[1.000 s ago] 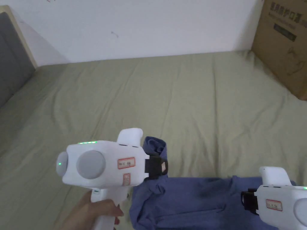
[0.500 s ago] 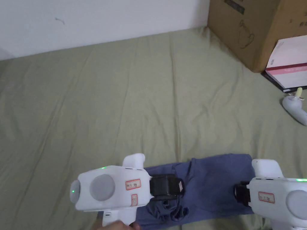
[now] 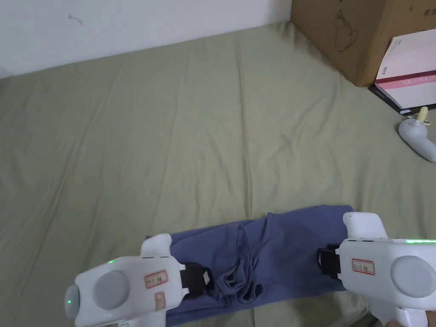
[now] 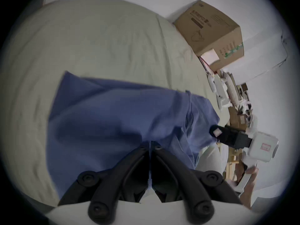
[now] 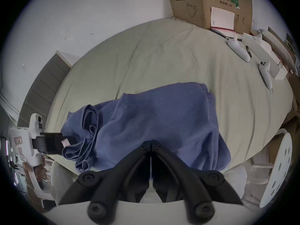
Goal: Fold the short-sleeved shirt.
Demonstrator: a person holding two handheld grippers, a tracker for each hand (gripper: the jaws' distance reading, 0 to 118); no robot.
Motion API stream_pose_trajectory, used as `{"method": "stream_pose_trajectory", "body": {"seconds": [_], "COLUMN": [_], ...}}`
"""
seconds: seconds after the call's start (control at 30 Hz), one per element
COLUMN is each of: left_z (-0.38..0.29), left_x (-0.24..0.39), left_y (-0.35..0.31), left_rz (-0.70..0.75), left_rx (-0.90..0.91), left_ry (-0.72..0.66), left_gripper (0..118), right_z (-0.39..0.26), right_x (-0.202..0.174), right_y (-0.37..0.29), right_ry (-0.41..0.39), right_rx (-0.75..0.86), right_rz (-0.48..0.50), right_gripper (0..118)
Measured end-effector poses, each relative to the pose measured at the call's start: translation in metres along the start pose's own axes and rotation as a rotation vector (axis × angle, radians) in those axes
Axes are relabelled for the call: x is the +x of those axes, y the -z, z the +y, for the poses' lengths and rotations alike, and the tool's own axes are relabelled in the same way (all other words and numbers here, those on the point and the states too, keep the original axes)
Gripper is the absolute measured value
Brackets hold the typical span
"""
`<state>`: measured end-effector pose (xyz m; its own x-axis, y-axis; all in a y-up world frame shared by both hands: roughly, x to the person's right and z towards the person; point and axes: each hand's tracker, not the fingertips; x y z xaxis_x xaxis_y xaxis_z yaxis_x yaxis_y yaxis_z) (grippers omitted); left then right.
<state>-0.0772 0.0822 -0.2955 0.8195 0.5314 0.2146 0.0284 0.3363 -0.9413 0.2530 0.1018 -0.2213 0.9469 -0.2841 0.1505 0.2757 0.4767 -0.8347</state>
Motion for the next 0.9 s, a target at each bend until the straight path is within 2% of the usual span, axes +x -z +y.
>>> {"method": "stream_pose_trajectory", "body": {"seconds": [0.1,0.2,0.3,0.37,0.5,0.67,0.77,0.9], "left_z": [-0.005,-0.006,-0.008,-0.012,-0.021,-0.007,0.008,0.015], "left_x": [0.017,0.037,0.051,0.059,0.074,0.062,0.03,-0.043], "left_y": [0.013,0.028,0.052,0.065,0.068,0.024,-0.023,-0.075], "left_rz": [-0.019,-0.118,-0.124,-0.107,-0.152,-0.201,-0.218,-0.23], "left_rx": [-0.031,-0.103,-0.159,-0.198,-0.206,-0.107,0.017,0.159], "left_ry": [0.033,0.094,0.13,0.107,0.146,0.147,0.086,-0.086], "left_gripper": [2,2,2,2,2,2,2,3], "right_z": [0.0,-0.001,-0.003,-0.004,-0.004,0.004,0.009,0.011], "right_x": [0.004,0.008,0.01,0.011,0.013,0.01,0.003,-0.015], "right_y": [-0.001,-0.002,-0.001,-0.003,-0.009,-0.014,-0.015,-0.009], "right_ry": [0.012,0.029,0.042,0.049,0.06,0.036,0.021,-0.007], "right_rx": [0.001,0.003,0.002,0.001,0.004,0.012,0.017,0.009], "right_rz": [0.0,0.002,0.007,0.006,0.013,-0.006,-0.01,-0.003], "right_gripper": [1,1,1,1,1,1,1,1]}}
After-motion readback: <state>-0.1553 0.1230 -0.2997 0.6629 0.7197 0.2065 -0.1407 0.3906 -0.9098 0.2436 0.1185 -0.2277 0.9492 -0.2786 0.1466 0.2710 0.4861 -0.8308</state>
